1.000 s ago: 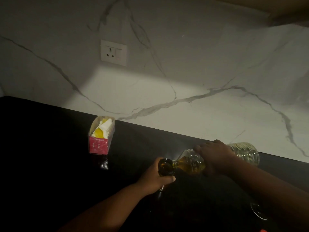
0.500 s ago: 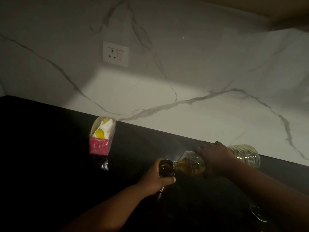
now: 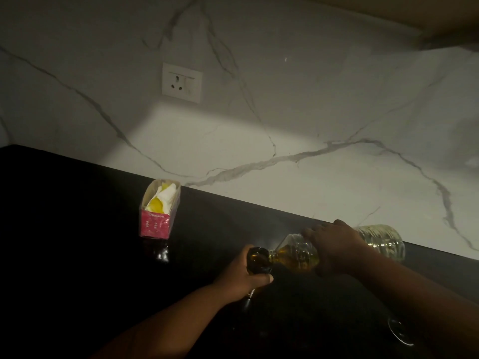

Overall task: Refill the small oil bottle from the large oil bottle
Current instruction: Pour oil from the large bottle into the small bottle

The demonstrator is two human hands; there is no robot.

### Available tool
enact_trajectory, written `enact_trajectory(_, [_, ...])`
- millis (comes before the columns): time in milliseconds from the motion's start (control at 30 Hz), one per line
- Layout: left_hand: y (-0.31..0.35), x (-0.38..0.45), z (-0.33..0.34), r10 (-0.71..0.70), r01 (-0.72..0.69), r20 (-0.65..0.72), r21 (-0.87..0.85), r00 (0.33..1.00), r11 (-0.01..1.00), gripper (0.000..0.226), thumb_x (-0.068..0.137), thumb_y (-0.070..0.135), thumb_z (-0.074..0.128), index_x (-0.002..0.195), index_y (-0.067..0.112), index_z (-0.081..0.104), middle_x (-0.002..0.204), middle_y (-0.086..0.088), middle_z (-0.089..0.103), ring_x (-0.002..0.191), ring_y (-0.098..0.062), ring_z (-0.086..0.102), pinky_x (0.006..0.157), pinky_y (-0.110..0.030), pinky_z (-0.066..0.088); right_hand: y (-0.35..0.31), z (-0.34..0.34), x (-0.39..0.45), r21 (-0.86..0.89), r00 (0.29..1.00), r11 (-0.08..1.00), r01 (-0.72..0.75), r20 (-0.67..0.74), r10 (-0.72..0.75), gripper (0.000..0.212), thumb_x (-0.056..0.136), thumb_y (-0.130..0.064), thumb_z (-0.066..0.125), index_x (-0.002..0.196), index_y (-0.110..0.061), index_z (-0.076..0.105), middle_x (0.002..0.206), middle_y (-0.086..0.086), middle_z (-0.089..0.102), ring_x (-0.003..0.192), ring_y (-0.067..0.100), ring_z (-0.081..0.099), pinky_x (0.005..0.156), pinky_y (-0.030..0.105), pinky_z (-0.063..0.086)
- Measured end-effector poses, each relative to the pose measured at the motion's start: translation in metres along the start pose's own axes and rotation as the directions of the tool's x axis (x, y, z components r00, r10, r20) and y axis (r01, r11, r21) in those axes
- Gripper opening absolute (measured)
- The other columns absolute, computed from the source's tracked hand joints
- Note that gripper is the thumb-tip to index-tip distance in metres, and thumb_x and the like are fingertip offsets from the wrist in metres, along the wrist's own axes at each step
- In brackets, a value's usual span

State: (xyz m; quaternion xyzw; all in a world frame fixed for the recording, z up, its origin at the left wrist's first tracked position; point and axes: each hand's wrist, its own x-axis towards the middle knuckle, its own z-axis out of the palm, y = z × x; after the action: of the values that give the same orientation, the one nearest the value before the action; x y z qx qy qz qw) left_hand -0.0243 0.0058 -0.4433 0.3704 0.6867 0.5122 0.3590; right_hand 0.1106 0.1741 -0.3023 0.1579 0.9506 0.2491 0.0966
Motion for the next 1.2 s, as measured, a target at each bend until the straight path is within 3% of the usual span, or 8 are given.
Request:
enact_trajectory(633, [-0.007, 0.0053, 0.0001, -0.013, 0.013, -0.002, -0.011, 1.0, 1.0, 0.065, 0.056, 0.051, 0.083, 0.097, 0.077, 0.041, 0.106, 0.022, 0.066, 0.105, -0.001, 0.062, 0.096, -0.036, 0.052, 0.0001, 0.0011, 0.0015, -0.006, 1.0, 1.0, -0.006, 0.012, 0.006, 0.079, 0.062, -0.058, 0.066, 0.131, -0.027, 0.041, 0.121, -0.003, 0.058, 0.11, 0.018, 0.056, 0.091, 0.035, 0.038])
enact_trajectory(800, [-0.0057, 0.0048, -0.0008, -0.001, 0.001, -0.013, -0.006, 1.0, 1.0, 0.067, 0.056, 0.045, 0.084, 0.099, 0.074, 0.042, 0.114, 0.015, 0.064, 0.109, -0.004, 0.061, 0.098, -0.036, 0.051, 0.0003, 0.0007, 0.0019, -0.021, 1.0, 1.0, -0.002, 0.02, 0.002, 0.079, 0.063, -0.059, 0.066, 0.13, -0.027, 0.041, 0.12, -0.004, 0.058, 0.112, 0.017, 0.055, 0.091, 0.035, 0.04])
enact_trajectory(967, [-0.0044, 0.0049, -0.0042, 0.005, -0.005, -0.006, 0.089, 1.0, 0.996, 0.078, 0.064, 0.027, 0.088, 0.107, 0.066, 0.036, 0.12, 0.018, 0.056, 0.12, -0.01, 0.055, 0.106, -0.042, 0.047, -0.0007, -0.0016, 0.0008, -0.017, 1.0, 1.0, -0.004, 0.025, 0.004, 0.077, 0.064, -0.058, 0.065, 0.131, -0.027, 0.041, 0.119, -0.003, 0.058, 0.112, 0.018, 0.055, 0.092, 0.035, 0.04])
enact_trajectory(1100, [-0.0062, 0.0059, -0.0043, 0.008, -0.006, -0.02, 0.104, 1.0, 0.995, 0.084, 0.063, 0.022, 0.089, 0.102, 0.072, 0.034, 0.118, 0.02, 0.054, 0.119, -0.009, 0.053, 0.106, -0.041, 0.047, -0.0013, -0.0023, 0.0009, -0.017, 0.999, 1.0, -0.006, 0.04, 0.007, 0.079, 0.065, -0.058, 0.067, 0.133, -0.027, 0.039, 0.122, -0.003, 0.058, 0.114, 0.018, 0.054, 0.093, 0.035, 0.039])
enact_trajectory(1200, [-0.0064, 0.0066, -0.0042, 0.004, -0.002, -0.019, 0.106, 1.0, 0.994, 0.084, 0.064, 0.019, 0.089, 0.107, 0.066, 0.034, 0.121, 0.018, 0.053, 0.123, -0.012, 0.052, 0.107, -0.043, 0.046, -0.0011, -0.0028, 0.0017, -0.013, 0.999, 1.0, -0.005, 0.047, 0.006, 0.081, 0.065, -0.058, 0.068, 0.133, -0.026, 0.039, 0.122, -0.002, 0.057, 0.113, 0.018, 0.054, 0.094, 0.036, 0.039])
